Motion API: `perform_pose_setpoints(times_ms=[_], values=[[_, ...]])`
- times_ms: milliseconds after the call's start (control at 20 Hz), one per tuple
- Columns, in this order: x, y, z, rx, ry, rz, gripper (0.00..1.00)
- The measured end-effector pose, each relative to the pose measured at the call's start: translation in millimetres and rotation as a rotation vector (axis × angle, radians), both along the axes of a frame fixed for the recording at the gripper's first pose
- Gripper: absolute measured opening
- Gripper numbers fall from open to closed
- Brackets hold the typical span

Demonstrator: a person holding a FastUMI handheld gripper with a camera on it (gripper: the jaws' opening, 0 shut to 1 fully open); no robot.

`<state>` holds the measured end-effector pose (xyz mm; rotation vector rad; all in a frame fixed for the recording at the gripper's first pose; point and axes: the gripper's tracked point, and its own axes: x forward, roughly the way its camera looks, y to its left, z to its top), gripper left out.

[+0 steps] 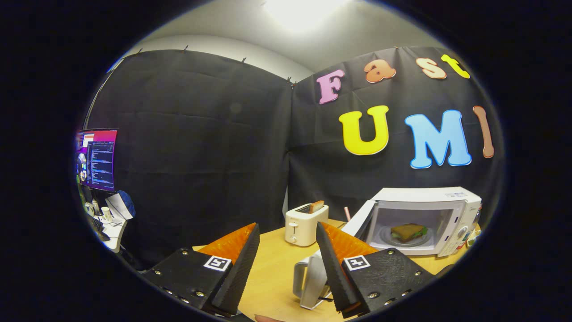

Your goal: Open the microwave, put the food inside, and close the microwave door.

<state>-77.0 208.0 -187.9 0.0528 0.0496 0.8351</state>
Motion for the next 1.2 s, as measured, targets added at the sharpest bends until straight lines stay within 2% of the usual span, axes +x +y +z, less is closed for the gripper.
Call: perform_pose_setpoints(times_ms=[250,300,350,450,500,550,600,650,700,750,800,1000,1200], values=[[-9,34,-47,-0.023,0.046,0.079,0.75],[-6,41,-54,-0.028,0.051,0.073,0.66],[1,36,-65,-0.043,0.060,0.040,0.61],[18,26,-91,-0.079,0.089,-0.025,0.36],[21,29,-100,-0.068,0.123,-0.013,0.23],[21,29,-105,-0.045,0.148,0.007,0.21],[16,26,-107,-0.040,0.161,0.011,0.14],[16,21,-105,-0.046,0.147,0.002,0.14],[21,7,-100,-0.060,0.108,-0.054,0.15],[25,10,-102,-0.073,0.081,-0.066,0.14],[28,0,-102,-0.096,0.074,-0.084,0.02],[45,-36,-104,-0.104,0.077,-0.198,0.02],[85,-91,-106,-0.101,0.085,-0.344,0.02]])
